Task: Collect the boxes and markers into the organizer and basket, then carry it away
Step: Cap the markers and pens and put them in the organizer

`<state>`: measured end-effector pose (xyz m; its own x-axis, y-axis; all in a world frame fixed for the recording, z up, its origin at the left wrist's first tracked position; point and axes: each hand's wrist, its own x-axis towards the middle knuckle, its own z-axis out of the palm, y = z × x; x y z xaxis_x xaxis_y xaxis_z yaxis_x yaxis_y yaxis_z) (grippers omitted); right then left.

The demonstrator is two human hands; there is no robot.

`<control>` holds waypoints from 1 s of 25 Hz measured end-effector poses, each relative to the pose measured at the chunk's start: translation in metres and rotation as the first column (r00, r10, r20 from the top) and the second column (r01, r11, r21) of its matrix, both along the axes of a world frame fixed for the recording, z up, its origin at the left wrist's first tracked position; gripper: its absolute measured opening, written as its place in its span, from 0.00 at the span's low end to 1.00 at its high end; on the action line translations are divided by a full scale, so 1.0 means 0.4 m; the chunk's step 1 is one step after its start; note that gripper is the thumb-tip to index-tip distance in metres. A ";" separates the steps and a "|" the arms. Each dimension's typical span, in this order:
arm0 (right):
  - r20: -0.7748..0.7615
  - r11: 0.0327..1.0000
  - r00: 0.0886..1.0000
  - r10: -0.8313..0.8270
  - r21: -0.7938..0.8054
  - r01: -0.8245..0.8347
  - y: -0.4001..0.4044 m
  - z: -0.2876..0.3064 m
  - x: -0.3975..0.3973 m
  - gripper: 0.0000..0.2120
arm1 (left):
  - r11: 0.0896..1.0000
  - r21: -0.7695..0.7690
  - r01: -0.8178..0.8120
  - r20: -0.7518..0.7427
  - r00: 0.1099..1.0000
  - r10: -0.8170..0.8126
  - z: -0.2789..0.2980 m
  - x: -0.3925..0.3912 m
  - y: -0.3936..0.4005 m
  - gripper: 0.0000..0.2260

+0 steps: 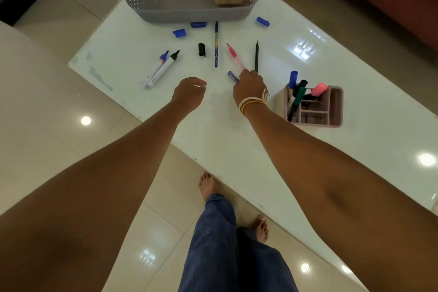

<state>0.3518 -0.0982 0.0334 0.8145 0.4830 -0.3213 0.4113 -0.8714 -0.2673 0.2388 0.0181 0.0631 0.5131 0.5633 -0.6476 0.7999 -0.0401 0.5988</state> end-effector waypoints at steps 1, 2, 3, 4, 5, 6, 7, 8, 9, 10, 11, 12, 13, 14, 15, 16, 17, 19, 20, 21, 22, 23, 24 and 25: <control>0.010 1.000 1.000 0.020 -0.007 -0.020 0.000 -0.005 -0.007 0.13 | 1.000 -0.013 -0.005 -0.004 1.000 0.005 -0.003 0.001 0.009 0.13; 0.006 1.000 1.000 0.028 0.001 -0.028 0.000 -0.008 -0.016 0.12 | 1.000 -0.026 -0.008 -0.008 1.000 0.008 -0.005 0.001 0.013 0.12; -0.020 1.000 1.000 -0.004 0.029 0.005 0.000 -0.008 -0.022 0.12 | 0.999 -0.040 -0.008 -0.010 1.000 0.007 -0.009 0.001 0.015 0.12; -0.059 0.992 0.995 -0.086 0.088 0.091 0.000 -0.005 -0.022 0.12 | 0.999 -0.054 -0.006 -0.010 1.000 0.005 -0.012 0.003 0.013 0.12; -0.105 0.963 0.975 -0.197 0.168 0.212 0.001 -0.001 -0.017 0.12 | 0.998 -0.069 -0.003 -0.005 1.000 0.002 -0.013 0.007 0.011 0.12; -0.149 0.911 0.942 -0.302 0.245 0.331 0.001 0.001 -0.008 0.12 | 0.997 -0.082 0.000 -0.001 1.000 0.000 -0.014 0.012 0.009 0.12; -0.194 0.854 0.906 -0.377 0.305 0.421 0.003 0.005 0.004 0.11 | 0.996 -0.091 0.001 0.003 1.000 -0.001 -0.015 0.019 0.009 0.12; -0.235 0.803 0.875 -0.423 0.350 0.482 0.006 0.011 0.018 0.09 | 0.995 -0.101 -0.003 0.006 1.000 0.003 -0.018 0.027 0.011 0.12; -0.274 0.758 0.849 -0.452 0.384 0.527 0.012 0.018 0.033 0.07 | 0.994 -0.112 -0.011 0.010 1.000 0.012 -0.020 0.034 0.014 0.12; -0.308 0.722 0.825 -0.474 0.400 0.564 0.021 0.025 0.051 0.05 | 0.992 -0.126 -0.024 0.014 1.000 0.026 -0.023 0.043 0.017 0.12; -0.334 0.700 0.802 -0.496 0.393 0.596 0.029 0.032 0.069 0.04 | 0.989 -0.140 -0.037 0.015 0.999 0.040 -0.025 0.050 0.017 0.12; -0.348 0.690 0.781 -0.519 0.368 0.623 0.035 0.037 0.085 0.05 | 0.987 -0.151 -0.049 0.012 0.999 0.052 -0.028 0.056 0.016 0.12; -0.354 0.689 0.763 -0.541 0.333 0.644 0.039 0.042 0.101 0.06 | 0.986 -0.160 -0.056 0.009 0.998 0.058 -0.031 0.062 0.015 0.12; -0.363 0.692 0.748 -0.556 0.296 0.658 0.041 0.043 0.114 0.08 | 0.984 -0.169 -0.060 0.006 0.998 0.062 -0.035 0.066 0.012 0.12; -0.391 0.688 0.729 -0.562 0.268 0.674 0.044 0.042 0.126 0.10 | 0.982 -0.178 -0.059 0.005 0.998 0.061 -0.040 0.071 0.011 0.12; -0.431 0.681 0.704 -0.564 0.239 0.692 0.048 0.040 0.135 0.12 | 0.981 -0.185 -0.056 0.004 0.998 0.058 -0.042 0.073 0.010 0.12; -0.473 0.676 0.675 -0.565 0.204 0.708 0.055 0.041 0.140 0.16 | 0.980 -0.190 -0.054 0.002 0.998 0.055 -0.043 0.075 0.009 0.11; -0.580 0.630 0.580 -0.573 0.141 0.764 0.071 0.053 0.140 0.24 | 0.980 -0.195 -0.040 -0.001 0.999 0.040 -0.041 0.077 0.010 0.11; -0.660 0.561 0.497 -0.564 0.136 0.817 0.077 0.057 0.138 0.25 | 0.980 -0.194 -0.031 -0.001 1.000 0.031 -0.038 0.079 0.011 0.11; -0.744 0.477 0.405 -0.531 0.132 0.869 0.078 0.060 0.135 0.24 | 0.981 -0.192 -0.026 0.001 1.000 0.027 -0.034 0.082 0.011 0.10; -0.817 0.409 0.321 -0.480 0.116 0.905 0.073 0.067 0.129 0.23 | 0.982 -0.189 -0.027 0.002 1.000 0.028 -0.030 0.086 0.011 0.09; -0.871 0.369 0.258 -0.417 0.098 0.924 0.064 0.077 0.122 0.22 | 0.982 -0.187 -0.033 0.003 0.999 0.034 -0.026 0.090 0.009 0.08; -0.912 0.340 0.210 -0.352 0.084 0.936 0.054 0.087 0.112 0.21 | 0.981 -0.189 -0.040 0.006 0.999 0.041 -0.020 0.094 0.005 0.07; -0.943 0.315 0.175 -0.284 0.080 0.946 0.042 0.099 0.103 0.21 | 0.980 -0.195 -0.046 0.008 0.999 0.048 -0.013 0.098 -0.003 0.07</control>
<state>0.3929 -0.0812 0.0729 0.5109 0.2122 -0.8330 -0.8255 -0.1492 -0.5443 0.2779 0.0168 0.0579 0.4977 0.4509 -0.7409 0.7904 0.1159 0.6015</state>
